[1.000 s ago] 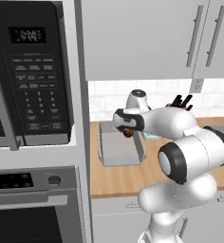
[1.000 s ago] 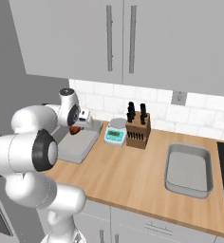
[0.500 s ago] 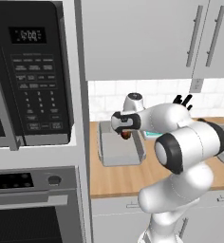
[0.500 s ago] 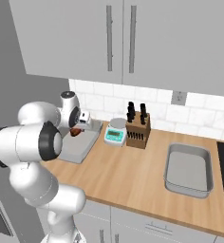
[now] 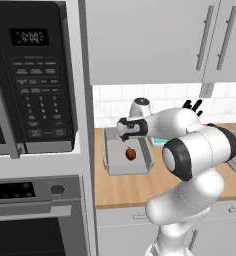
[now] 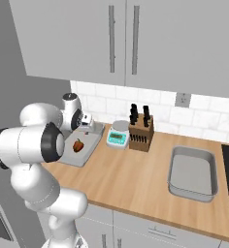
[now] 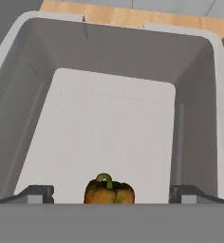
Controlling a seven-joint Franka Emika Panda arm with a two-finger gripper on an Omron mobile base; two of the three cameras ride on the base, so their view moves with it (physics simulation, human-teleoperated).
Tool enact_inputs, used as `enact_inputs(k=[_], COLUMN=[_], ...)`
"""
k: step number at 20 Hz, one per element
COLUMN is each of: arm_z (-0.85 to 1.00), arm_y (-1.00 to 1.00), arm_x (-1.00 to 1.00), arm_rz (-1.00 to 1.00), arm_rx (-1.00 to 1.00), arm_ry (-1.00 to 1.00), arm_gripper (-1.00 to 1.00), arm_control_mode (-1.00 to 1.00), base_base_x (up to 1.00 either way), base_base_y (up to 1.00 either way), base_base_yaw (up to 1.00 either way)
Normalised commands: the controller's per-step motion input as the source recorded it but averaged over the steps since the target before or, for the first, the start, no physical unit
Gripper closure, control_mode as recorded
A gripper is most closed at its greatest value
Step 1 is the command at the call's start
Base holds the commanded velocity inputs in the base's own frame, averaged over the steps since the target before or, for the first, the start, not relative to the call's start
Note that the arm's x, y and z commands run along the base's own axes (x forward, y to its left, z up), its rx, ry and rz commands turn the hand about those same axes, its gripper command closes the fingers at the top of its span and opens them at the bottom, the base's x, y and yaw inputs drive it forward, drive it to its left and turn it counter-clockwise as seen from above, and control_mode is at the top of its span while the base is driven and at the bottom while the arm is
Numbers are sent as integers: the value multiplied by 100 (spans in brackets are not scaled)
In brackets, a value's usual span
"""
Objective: Place one bell pepper and one fish in each tupperware on the nearby counter, to pack two identical lunches.
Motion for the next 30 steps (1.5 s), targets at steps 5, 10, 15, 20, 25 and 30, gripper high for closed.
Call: enact_inputs(k=[5,10,15,20,25,30], arm_z=[0,2,21,47,83,41], arm_y=[-1,0,0,-2,-12,-48], arm_x=[-35,-88,-100,-99,-74,-80], arm_rz=[0,0,0,0,-1,0], arm_rx=[0,0,0,0,0,0], arm_ry=[0,-1,-3,-8,-2,-3], arm_gripper=[-100,-100,-100,-100,-100,-100], arm_control_mode=[-100,-100,-100,-100,-100,-100], base_base_x=[0,0,0,0,0,0], base_base_y=[0,0,0,0,0,0], base_base_yaw=[0,0,0,0,0,0])
